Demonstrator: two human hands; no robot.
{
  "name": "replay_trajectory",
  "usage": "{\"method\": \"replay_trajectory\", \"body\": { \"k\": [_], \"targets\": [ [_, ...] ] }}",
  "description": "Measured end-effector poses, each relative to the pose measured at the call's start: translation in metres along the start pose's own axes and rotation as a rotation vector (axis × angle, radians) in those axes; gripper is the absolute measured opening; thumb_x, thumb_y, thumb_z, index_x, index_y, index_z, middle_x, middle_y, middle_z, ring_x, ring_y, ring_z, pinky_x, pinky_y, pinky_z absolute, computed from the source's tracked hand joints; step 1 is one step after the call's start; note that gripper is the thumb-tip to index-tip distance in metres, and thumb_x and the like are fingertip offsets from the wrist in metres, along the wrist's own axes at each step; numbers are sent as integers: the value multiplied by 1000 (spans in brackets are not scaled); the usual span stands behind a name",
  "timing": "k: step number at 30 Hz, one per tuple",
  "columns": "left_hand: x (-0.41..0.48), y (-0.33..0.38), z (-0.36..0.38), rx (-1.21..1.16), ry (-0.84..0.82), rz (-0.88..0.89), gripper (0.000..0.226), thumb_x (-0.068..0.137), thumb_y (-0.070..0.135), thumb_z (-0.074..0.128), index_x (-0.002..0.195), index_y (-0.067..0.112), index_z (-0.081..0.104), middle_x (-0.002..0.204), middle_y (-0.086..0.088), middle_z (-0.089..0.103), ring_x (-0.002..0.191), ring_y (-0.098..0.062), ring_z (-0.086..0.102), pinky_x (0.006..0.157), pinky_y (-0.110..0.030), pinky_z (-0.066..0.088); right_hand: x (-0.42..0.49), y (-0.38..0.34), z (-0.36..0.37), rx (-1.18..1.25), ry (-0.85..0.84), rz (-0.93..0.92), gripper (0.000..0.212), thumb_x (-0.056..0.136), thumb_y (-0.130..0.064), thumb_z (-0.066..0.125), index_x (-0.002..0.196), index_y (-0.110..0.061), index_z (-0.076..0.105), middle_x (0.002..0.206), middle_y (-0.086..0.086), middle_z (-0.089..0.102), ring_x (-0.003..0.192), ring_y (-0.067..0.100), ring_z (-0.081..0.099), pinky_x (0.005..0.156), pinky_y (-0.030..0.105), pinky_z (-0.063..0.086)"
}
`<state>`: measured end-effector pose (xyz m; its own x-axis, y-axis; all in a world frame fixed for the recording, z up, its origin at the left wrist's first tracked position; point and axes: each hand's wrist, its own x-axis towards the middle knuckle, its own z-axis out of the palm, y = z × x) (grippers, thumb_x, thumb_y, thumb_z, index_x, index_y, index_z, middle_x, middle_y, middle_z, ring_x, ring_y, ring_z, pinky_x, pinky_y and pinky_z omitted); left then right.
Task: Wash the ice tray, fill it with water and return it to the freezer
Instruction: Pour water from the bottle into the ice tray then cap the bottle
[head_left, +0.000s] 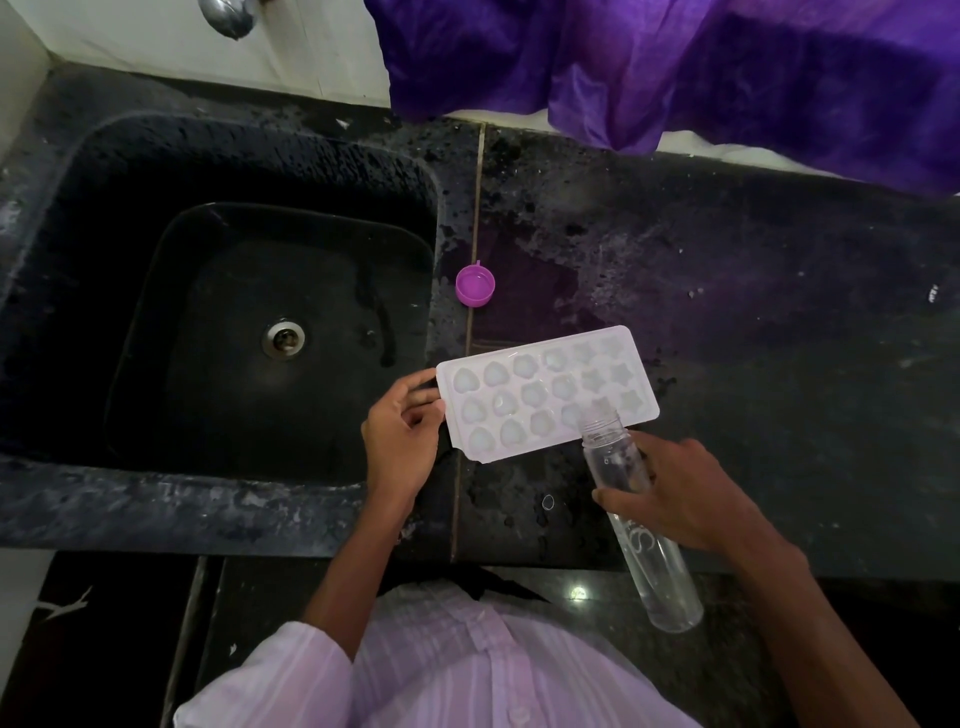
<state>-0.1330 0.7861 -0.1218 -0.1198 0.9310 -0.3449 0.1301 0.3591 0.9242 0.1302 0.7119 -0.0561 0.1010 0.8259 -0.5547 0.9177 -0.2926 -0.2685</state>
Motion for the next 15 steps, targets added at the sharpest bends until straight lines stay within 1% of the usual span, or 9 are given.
{"method": "replay_trajectory", "body": {
  "k": [3,4,8,12,15],
  "targets": [
    [0,0,0,3,-1,-1,36,90,-4,63,118,16,69,97,3,75,83,2,71,72,-13,55,-1,-1,0,20,-16,-2,69,63,-76,58,110,-25,59,85,-8,68,67,9,66,69,36,60],
    [0,0,0,4,-2,-1,36,90,-4,63,118,16,69,97,3,75,83,2,71,73,-13,55,-1,0,1,28,-19,-2,69,62,-76,58,109,-25,59,85,-8,68,68,9,66,69,37,60],
    [1,-1,0,9,-1,1,36,90,-4,63,119,16,69,97,4,75,83,2,71,72,-13,55,-2,-1,-1,24,4,-16,55,74,-62,69,113,-24,59,86,-12,68,70,5,64,72,33,59],
    [0,-1,0,11,0,2,36,90,-4,63,118,17,69,97,5,75,84,2,71,72,-13,54,-3,-2,-7,61,37,-21,51,76,-55,73,115,-25,61,91,-11,71,73,5,66,73,27,57],
    [0,-1,0,14,0,3,37,90,-4,63,117,20,69,97,5,75,84,2,71,71,-12,53,-1,-1,-13,78,65,-23,54,76,-54,74,118,-22,62,97,-9,72,75,6,66,73,26,56]
  ]
}}
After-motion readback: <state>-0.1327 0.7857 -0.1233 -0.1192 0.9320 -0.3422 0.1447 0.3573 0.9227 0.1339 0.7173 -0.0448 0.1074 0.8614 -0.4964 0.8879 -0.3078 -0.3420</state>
